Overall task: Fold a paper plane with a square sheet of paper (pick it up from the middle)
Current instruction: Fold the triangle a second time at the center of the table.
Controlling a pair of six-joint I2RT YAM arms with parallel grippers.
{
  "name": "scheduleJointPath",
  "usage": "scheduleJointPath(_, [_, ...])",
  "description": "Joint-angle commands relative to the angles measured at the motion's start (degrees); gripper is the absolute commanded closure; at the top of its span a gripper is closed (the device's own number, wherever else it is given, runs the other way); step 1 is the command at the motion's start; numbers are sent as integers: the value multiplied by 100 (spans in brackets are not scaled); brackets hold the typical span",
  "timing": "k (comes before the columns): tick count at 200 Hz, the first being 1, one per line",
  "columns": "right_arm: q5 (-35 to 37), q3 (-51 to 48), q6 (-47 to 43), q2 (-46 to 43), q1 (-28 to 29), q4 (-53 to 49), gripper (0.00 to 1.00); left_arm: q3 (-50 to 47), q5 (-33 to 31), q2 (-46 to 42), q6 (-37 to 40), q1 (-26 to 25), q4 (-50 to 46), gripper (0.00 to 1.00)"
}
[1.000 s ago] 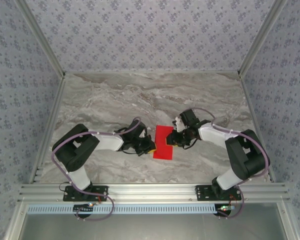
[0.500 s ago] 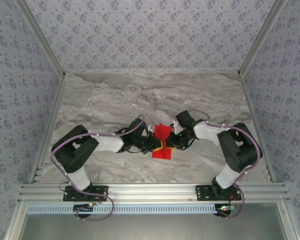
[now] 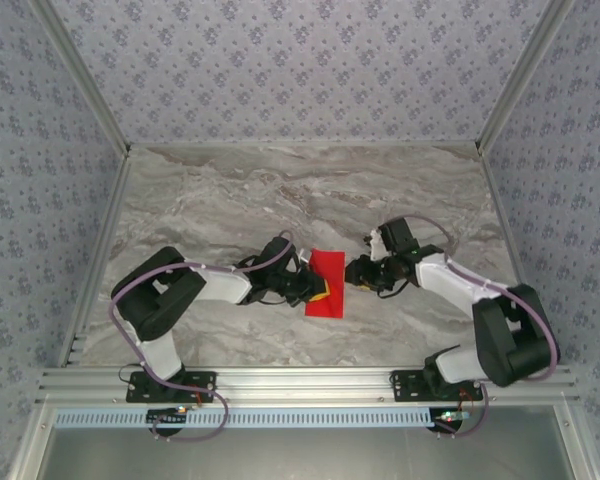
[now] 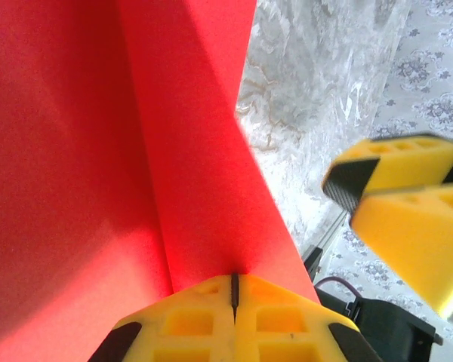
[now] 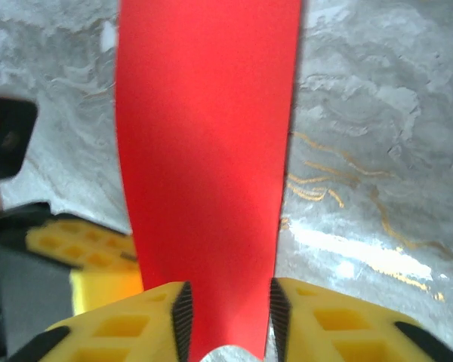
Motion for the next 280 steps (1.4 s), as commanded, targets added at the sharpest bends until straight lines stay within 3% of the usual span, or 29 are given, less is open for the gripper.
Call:
scheduleJointPath(1, [-274, -344, 23, -391, 7, 41, 53, 155, -89, 66, -70, 5, 105, 95])
scheduleJointPath(38, [-545, -523, 24, -561, 283, 334, 47, 151, -131, 81, -73, 45, 58, 95])
scheduleJointPath(104, [-628, -405, -96, -233, 517, 562, 49, 216, -140, 90, -47, 52, -68, 95])
scheduleJointPath(146, [-924, -577, -78, -380, 570, 937, 38, 225, -161, 108, -43, 76, -137, 95])
scheduleJointPath(168, [-918, -608, -74, -436, 593, 972, 36, 228, -166, 116, -37, 86, -157, 95])
scheduleJointPath(188, [-711, -576, -106, -392, 588, 830, 46, 252, -157, 120, -28, 83, -193, 95])
scheduleJointPath(230, [62, -361, -293, -116, 588, 439, 87, 275, -89, 61, -26, 99, -258, 95])
scheduleJointPath(280, [236, -67, -686, 314, 542, 392, 95, 412, 31, -249, 224, 160, -443, 94])
